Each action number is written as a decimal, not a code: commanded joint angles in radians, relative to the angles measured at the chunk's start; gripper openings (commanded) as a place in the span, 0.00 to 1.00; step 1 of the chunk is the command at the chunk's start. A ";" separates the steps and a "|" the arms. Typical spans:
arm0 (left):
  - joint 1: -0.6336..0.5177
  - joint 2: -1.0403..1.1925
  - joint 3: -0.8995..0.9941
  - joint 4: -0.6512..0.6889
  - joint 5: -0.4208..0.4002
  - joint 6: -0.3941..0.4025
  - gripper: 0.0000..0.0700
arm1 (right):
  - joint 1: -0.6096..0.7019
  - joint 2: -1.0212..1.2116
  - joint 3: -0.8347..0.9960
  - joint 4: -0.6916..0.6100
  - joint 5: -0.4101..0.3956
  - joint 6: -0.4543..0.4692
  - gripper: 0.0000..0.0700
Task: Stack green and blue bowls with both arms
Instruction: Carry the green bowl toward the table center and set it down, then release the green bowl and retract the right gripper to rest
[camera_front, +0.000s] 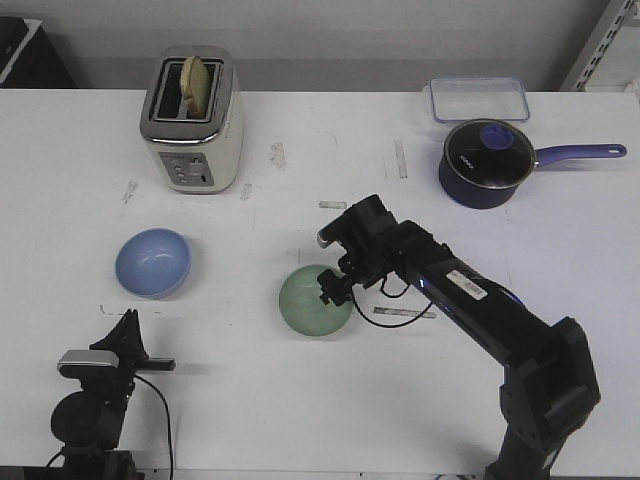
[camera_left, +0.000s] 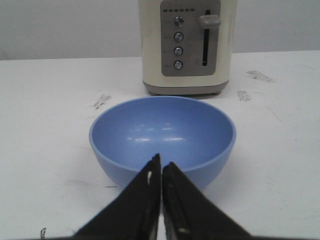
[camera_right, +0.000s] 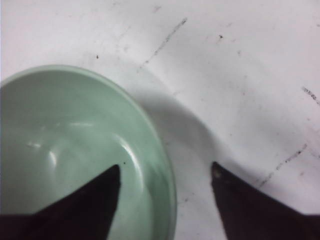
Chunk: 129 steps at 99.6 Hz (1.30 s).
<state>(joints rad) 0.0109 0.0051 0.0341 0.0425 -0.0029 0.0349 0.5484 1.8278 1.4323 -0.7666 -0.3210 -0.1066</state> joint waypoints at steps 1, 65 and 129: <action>0.001 -0.002 -0.021 0.011 0.000 -0.001 0.00 | 0.002 -0.014 0.039 0.002 -0.004 0.005 0.66; 0.001 -0.002 -0.021 0.012 0.000 -0.002 0.00 | -0.239 -0.445 0.041 -0.037 0.190 0.006 0.00; 0.001 -0.002 -0.012 0.124 -0.001 -0.080 0.00 | -0.443 -1.203 -0.898 0.430 0.340 0.063 0.00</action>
<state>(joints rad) 0.0109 0.0051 0.0341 0.1234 -0.0029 -0.0231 0.1036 0.6518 0.5617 -0.3630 0.0158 -0.0620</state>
